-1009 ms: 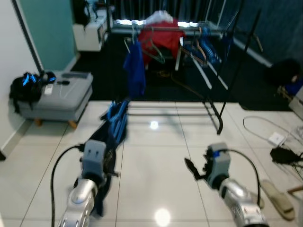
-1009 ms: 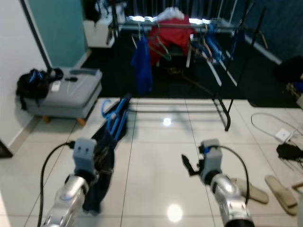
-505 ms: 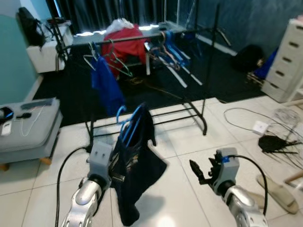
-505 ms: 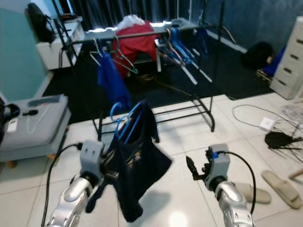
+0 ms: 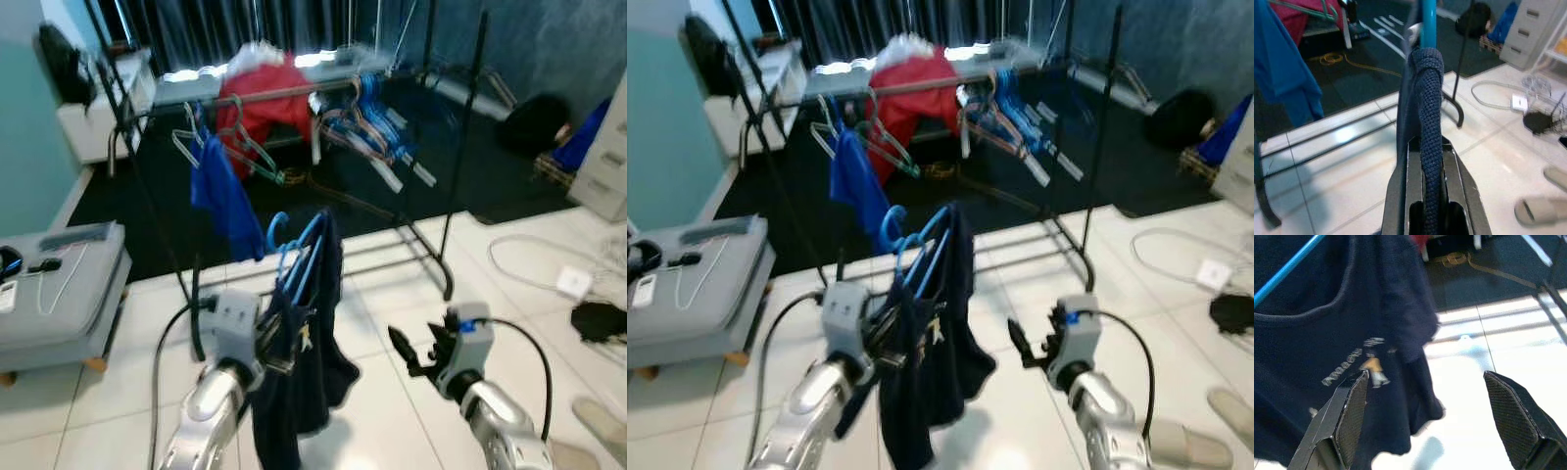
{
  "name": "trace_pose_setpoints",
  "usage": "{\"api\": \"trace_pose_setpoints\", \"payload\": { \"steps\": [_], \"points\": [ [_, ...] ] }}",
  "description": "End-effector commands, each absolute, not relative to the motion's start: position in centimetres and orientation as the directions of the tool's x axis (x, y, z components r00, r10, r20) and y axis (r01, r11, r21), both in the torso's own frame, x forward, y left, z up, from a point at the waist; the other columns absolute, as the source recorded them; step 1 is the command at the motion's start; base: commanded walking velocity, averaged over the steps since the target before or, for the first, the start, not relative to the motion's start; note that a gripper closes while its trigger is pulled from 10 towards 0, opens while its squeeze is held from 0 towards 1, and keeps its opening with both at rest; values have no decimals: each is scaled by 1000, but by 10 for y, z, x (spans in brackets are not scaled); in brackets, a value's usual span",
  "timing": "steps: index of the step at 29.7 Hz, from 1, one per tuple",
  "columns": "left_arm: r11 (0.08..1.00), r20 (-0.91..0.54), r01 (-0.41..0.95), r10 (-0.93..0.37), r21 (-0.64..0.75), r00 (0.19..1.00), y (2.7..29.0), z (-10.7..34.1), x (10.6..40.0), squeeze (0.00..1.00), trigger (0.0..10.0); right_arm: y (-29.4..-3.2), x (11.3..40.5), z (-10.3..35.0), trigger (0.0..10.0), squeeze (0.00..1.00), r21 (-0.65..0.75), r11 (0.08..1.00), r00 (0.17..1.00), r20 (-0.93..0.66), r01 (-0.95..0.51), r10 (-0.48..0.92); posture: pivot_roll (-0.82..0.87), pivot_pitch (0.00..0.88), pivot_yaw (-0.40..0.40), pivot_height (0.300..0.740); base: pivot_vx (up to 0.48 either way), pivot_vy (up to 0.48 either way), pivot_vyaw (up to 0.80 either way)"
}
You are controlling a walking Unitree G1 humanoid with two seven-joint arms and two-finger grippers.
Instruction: Hang hanger
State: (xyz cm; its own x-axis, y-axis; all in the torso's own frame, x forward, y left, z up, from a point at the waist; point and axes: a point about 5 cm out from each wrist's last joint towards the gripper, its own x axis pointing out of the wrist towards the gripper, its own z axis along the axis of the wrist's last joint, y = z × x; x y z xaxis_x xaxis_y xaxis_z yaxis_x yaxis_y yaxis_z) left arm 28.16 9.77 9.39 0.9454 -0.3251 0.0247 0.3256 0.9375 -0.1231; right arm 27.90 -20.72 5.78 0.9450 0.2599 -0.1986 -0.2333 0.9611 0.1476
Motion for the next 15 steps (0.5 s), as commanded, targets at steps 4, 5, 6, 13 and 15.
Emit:
{"api": "trace_pose_setpoints", "payload": {
  "steps": [4, 5, 6, 13, 15],
  "points": [
    [934, 30, 323, -323, -153, 946, 91, 100, 284, 0, 10000, -202, 278, 56, 10000, 0, 169, 956, 941, -205, -239, 271, -89, 0, 53, 740, 480, 0, 0],
    [934, 30, 323, -323, -153, 946, 91, 100, 284, 0, 10000, -202, 278, 56, 10000, 0, 169, 956, 941, -205, -239, 271, -89, 0, 53, 740, 480, 0, 0],
    [928, 24, 343, -343, -146, 939, 86, 100, 283, 0, 10000, -202, 278, 56, 10000, 0, 170, 956, 940, -204, -239, 272, -95, 0, 54, 740, 480, 0, 0],
    [912, 11, 393, -395, -120, 919, 77, 98, 281, 0, 10000, -203, 278, 56, 10000, 0, 173, 955, 939, -204, -243, 276, -94, 0, 49, 740, 480, 0, 0],
    [907, 4, 404, -406, -120, 914, 75, 99, 281, 0, 10000, -204, 279, 56, 10000, 0, 184, 953, 939, -205, -239, 275, -90, 0, 45, 740, 480, 0, 0]
  ]
}}
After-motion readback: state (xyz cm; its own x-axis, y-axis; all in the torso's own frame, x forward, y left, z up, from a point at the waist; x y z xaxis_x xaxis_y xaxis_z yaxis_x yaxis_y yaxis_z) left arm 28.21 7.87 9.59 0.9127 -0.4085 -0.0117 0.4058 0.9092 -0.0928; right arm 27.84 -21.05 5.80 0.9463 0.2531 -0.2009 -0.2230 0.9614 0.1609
